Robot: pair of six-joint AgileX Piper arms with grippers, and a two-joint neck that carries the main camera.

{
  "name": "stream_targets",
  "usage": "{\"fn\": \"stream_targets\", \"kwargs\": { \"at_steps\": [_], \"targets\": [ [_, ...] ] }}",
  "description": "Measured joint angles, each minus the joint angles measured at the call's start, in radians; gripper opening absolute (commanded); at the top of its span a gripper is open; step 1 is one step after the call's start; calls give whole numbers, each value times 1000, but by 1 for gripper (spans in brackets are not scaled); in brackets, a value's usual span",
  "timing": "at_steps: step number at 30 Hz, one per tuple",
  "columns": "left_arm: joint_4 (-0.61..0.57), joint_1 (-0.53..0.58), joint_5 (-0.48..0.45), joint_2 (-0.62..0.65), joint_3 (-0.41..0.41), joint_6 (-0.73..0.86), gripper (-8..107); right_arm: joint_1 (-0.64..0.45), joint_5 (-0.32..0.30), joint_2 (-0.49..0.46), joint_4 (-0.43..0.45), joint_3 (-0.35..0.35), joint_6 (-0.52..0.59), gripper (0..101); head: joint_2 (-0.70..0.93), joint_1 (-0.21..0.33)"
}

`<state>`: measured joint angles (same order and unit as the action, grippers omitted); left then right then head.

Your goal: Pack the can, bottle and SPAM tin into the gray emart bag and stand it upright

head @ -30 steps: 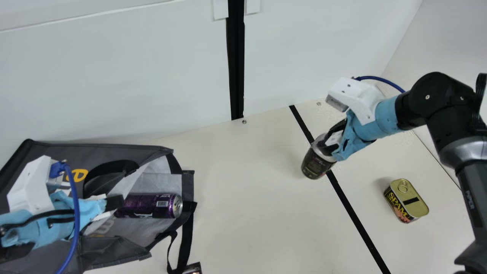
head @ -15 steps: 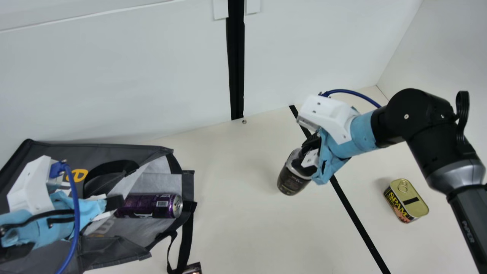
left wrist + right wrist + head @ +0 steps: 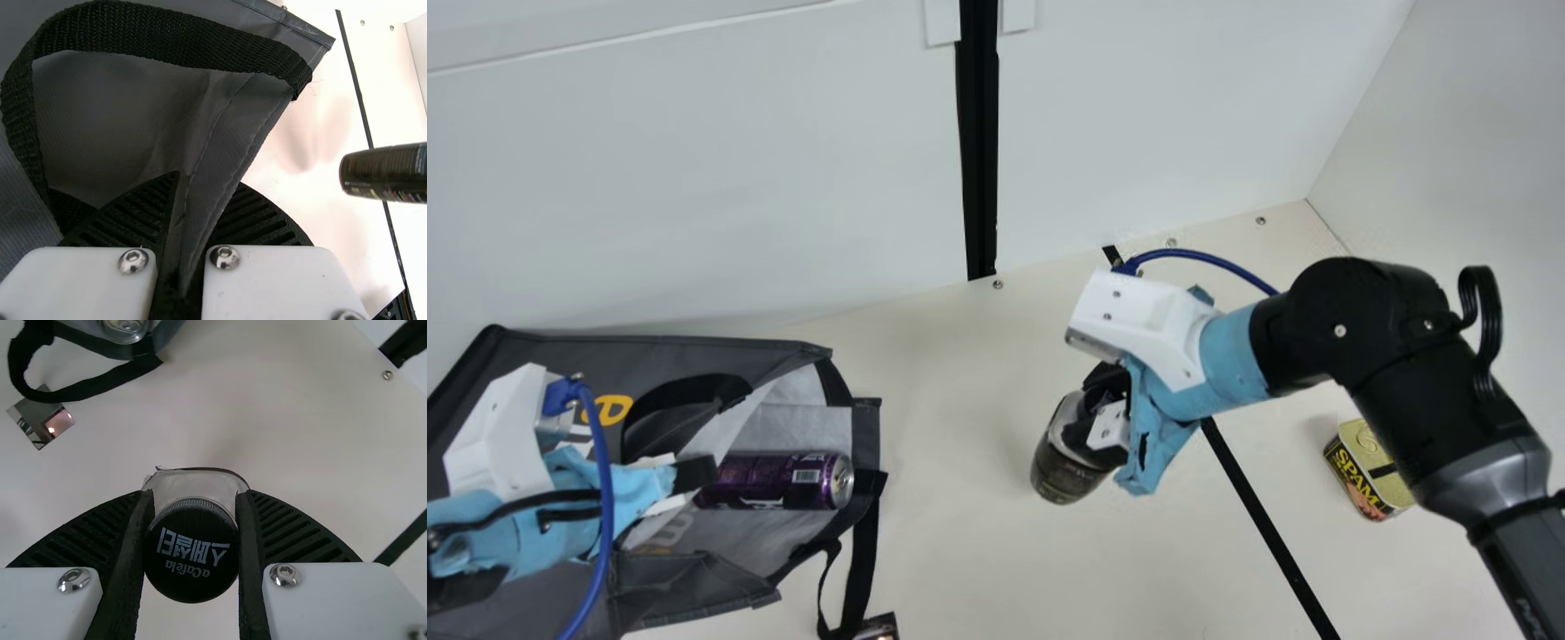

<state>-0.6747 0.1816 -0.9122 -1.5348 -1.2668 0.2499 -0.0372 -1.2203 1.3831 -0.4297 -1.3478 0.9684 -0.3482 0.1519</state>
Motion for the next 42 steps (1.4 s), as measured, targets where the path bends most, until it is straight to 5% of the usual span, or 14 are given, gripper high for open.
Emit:
{"fn": "stream_targets", "kwargs": {
  "at_steps": [17, 42],
  "targets": [
    [0, 0, 0, 0, 0, 0, -8, 146, 1, -21, -30, 55, 70, 0, 0, 0],
    [0, 0, 0, 0, 0, 0, -8, 108, 0, 24, -270, 34, 304, 0, 0, 0]
  ]
}}
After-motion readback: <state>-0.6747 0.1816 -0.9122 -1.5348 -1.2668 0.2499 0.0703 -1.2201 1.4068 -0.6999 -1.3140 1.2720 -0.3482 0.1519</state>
